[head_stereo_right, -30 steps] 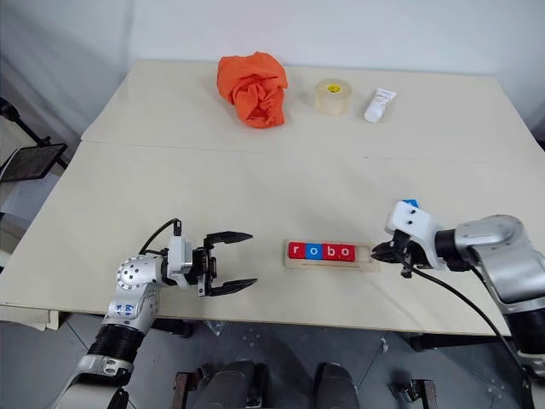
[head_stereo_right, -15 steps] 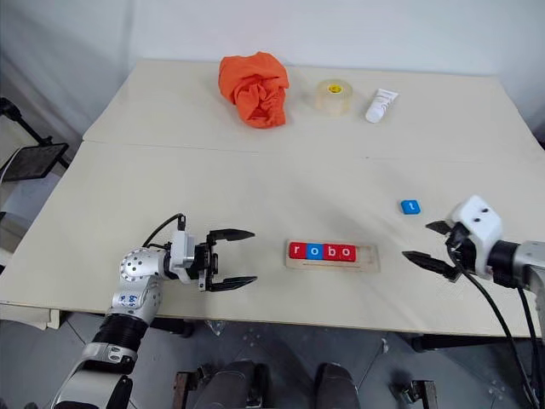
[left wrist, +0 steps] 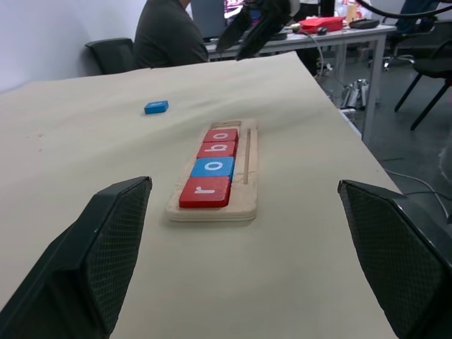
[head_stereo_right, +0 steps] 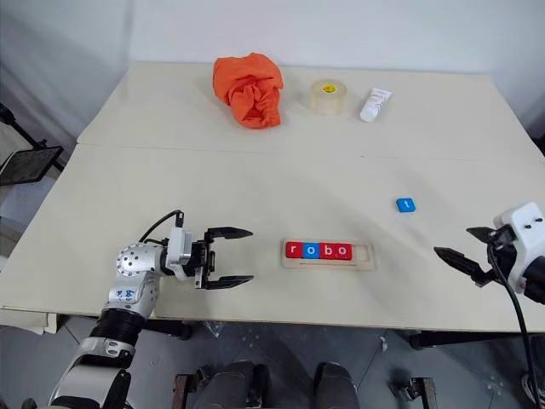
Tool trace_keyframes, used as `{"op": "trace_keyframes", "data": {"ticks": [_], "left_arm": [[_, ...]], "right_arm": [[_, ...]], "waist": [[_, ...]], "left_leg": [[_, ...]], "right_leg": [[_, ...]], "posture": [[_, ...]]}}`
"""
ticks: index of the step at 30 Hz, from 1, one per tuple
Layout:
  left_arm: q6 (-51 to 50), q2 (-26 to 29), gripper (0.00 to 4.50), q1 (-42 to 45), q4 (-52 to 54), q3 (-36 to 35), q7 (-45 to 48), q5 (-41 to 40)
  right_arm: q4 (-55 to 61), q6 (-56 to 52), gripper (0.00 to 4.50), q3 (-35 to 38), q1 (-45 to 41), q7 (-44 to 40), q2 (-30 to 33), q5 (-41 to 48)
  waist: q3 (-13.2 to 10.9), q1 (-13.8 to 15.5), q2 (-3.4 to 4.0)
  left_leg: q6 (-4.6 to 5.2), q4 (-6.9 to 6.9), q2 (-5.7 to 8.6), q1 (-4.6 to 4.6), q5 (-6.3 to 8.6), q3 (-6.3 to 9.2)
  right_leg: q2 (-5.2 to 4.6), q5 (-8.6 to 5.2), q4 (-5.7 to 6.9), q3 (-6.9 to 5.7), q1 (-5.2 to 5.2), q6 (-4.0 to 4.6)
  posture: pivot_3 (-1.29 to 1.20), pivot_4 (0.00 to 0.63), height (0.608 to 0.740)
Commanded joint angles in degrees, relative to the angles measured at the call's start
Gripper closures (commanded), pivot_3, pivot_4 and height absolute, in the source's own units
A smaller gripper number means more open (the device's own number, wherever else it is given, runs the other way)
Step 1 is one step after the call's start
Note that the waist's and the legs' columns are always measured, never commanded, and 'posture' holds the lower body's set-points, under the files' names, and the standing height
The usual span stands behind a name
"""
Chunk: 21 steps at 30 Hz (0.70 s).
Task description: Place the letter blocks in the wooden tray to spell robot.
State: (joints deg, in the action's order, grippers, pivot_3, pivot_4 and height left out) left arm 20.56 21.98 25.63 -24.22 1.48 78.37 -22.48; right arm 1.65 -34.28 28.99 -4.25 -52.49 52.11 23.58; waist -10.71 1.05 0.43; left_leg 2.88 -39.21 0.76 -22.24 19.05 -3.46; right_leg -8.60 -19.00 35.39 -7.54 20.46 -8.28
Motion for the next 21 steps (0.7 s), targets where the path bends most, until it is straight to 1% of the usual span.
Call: {"op": "trace_keyframes", "data": {"ticks": [1,3,6,10,15,20,21], "left_arm": [[-0.6,1.2,0.0,-0.9,3.0,-0.9,0.0,-1.1],[-1.2,1.7,0.0,-1.8,4.4,-1.1,-0.3,-1.2],[-2.0,2.5,0.0,-3.3,6.7,-1.5,-1.1,-1.3],[-3.1,3.4,0.0,-5.3,9.7,-2.0,-2.1,-1.5],[-3.9,4.1,0.0,-7.2,12.3,-2.4,-3.4,-1.5],[-4.3,4.6,0.0,-9.0,14.4,-2.6,-4.7,-1.6],[-4.3,4.6,0.0,-9.1,14.6,-2.5,-4.8,-1.6]], "right_arm": [[-4.2,0.5,0.07,-3.8,-7.0,3.1,-2.0,-0.3],[-9.4,2.4,0.07,-7.1,-12.5,4.9,-3.6,-2.2],[-20.1,8.3,0.07,-11.8,-20.9,8.4,-6.2,-6.9],[-30.9,13.9,0.07,-15.2,-29.0,10.1,-9.5,-9.5],[-40.8,18.8,0.07,-17.5,-34.5,12.5,-12.2,-12.3],[-45.9,19.8,0.07,-18.0,-35.7,14.7,-13.3,-13.6],[-46.0,19.8,0.24,-17.9,-35.6,14.8,-13.5,-13.3]], "waist": [[0.0,-0.3,0.0],[0.0,-0.5,0.01],[0.0,-0.8,0.01],[0.0,-1.1,0.02],[0.0,-1.2,0.02],[0.0,-1.2,0.03],[0.0,-1.2,0.03]], "left_leg": [[0.0,0.0,0.0,0.0,0.0,-0.02],[-0.01,0.0,0.0,0.01,0.0,0.0],[-0.01,0.0,0.02,-0.02,0.0,0.06],[0.0,0.01,0.05,-0.05,0.0,0.11],[0.0,0.03,0.04,-0.05,0.0,0.12],[0.0,0.03,0.04,-0.05,0.0,0.13],[0.0,0.03,0.04,-0.05,0.0,0.14]], "right_leg": [[0.0,0.0,0.0,0.01,0.0,0.0],[0.0,0.0,0.03,0.01,0.01,0.0],[-0.02,0.0,0.04,-0.02,0.02,0.0],[-0.04,0.0,0.07,-0.04,0.04,0.0],[-0.04,0.0,0.11,-0.04,0.06,0.0],[-0.04,0.0,0.13,-0.03,0.06,0.0],[-0.04,0.0,0.13,-0.03,0.06,0.0]], "posture": [[0.0,0.15,0.74],[0.0,0.15,0.74],[0.0,0.15,0.74],[0.0,0.15,0.74],[0.0,0.15,0.74],[0.0,0.15,0.74],[0.0,0.15,0.74]]}}
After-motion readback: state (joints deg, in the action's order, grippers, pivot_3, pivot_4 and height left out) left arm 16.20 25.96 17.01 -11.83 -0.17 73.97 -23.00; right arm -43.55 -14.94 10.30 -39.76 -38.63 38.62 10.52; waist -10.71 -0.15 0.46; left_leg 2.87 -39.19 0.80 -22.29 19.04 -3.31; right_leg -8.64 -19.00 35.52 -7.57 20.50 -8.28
